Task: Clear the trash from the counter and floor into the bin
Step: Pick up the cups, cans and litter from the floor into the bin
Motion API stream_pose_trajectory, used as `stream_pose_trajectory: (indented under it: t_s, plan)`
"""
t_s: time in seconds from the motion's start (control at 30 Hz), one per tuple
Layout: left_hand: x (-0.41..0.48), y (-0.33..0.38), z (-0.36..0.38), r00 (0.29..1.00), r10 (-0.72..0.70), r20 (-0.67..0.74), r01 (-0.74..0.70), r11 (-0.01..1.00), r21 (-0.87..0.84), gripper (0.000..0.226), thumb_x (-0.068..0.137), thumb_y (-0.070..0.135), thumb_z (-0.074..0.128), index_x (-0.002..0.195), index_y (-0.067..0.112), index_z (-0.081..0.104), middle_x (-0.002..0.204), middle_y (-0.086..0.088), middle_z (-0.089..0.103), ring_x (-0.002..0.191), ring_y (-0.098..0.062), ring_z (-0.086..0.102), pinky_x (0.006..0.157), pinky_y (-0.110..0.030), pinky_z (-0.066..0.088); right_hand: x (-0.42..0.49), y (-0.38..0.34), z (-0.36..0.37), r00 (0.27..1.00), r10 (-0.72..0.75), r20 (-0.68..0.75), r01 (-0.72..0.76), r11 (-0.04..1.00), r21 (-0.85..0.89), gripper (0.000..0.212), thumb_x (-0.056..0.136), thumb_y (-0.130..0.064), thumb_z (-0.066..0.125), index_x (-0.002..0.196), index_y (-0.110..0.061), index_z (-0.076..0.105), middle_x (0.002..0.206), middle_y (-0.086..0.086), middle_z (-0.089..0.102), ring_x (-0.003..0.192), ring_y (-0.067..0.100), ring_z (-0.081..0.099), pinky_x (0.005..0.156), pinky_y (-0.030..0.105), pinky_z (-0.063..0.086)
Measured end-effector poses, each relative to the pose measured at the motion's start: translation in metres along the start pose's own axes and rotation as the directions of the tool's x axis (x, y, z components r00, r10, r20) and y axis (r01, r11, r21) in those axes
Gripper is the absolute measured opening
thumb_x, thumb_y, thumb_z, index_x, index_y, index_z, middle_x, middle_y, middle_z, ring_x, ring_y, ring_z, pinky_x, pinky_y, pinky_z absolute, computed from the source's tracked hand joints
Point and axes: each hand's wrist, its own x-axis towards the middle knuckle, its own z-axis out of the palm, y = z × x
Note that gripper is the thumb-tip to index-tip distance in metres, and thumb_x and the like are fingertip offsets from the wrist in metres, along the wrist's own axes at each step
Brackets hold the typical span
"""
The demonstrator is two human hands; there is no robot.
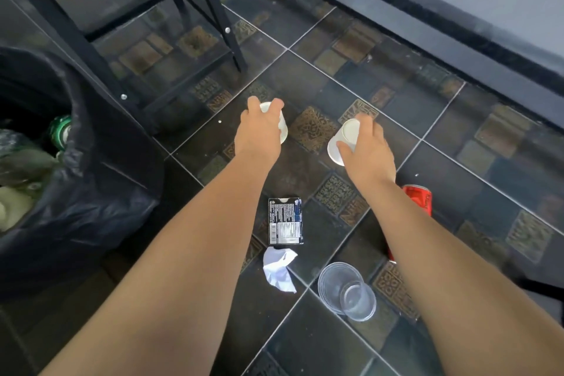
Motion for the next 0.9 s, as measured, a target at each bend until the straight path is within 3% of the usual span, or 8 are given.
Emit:
stream_pose_trajectory:
  t_s: [0.2,0.4,0.53,0.73,0.9]
  plan:
    - [-0.021,-0.012,-0.012,0.993,-0.03,-0.111,0.016,0.991,-0.131,0.044,0.089,0.013,0.066,0.127,0.022,0.046,0.132,-0.015,0.038,0.109,-0.034,0.051,0.084,-0.043,0.049,-0.015,-0.01,-0.001,0.999,-0.027,-0.029,0.029,0.998,0.063,0.056,0.09,-0.031,0.062,0.139,-0.021,0.035,0.139,0.009,0.045,0.116,0.038,0.052,0.093,0.045,0.043]
    - [-0.065,-0.032,-0.038,0.973,-0.066,-0.222,0.006,0.966,-0.26,0.044,0.088,0.017,0.068,0.125,0.019,0.046,0.132,-0.011,0.047,0.11,-0.034,0.053,0.087,-0.043,0.048,-0.037,-0.043,-0.014,0.986,-0.156,-0.066,0.164,0.978,0.131,0.064,0.09,-0.033,0.061,0.146,-0.026,0.031,0.145,0.004,0.039,0.125,0.029,0.046,0.097,0.045,0.042]
    - [-0.097,-0.046,-0.069,0.934,-0.084,-0.348,-0.035,0.946,-0.322,0.051,0.091,0.019,0.064,0.138,0.025,0.045,0.135,-0.009,0.044,0.114,-0.029,0.051,0.089,-0.041,0.046,-0.055,-0.082,-0.025,0.955,-0.266,-0.13,0.283,0.948,0.145,0.063,0.091,-0.035,0.061,0.146,-0.026,0.033,0.145,0.003,0.04,0.124,0.026,0.048,0.097,0.043,0.043]
    - [-0.132,-0.07,-0.136,0.803,-0.077,-0.591,-0.12,0.95,-0.287,0.046,0.09,0.014,0.064,0.134,0.015,0.052,0.144,-0.014,0.04,0.126,-0.033,0.043,0.098,-0.042,0.045,-0.084,-0.165,-0.04,0.873,-0.384,-0.302,0.46,0.853,0.245,0.061,0.091,-0.037,0.06,0.145,-0.023,0.034,0.143,0.004,0.042,0.124,0.023,0.048,0.094,0.042,0.047]
    - [-0.156,-0.12,-0.184,0.672,-0.245,-0.698,-0.008,0.941,-0.339,0.042,0.088,0.016,0.066,0.126,0.024,0.049,0.148,-0.009,0.039,0.132,-0.029,0.038,0.096,-0.026,0.033,-0.112,-0.243,-0.04,0.796,-0.457,-0.397,0.595,0.712,0.373,0.061,0.093,-0.036,0.058,0.147,-0.023,0.034,0.144,0.003,0.04,0.127,0.017,0.043,0.091,0.032,0.043]
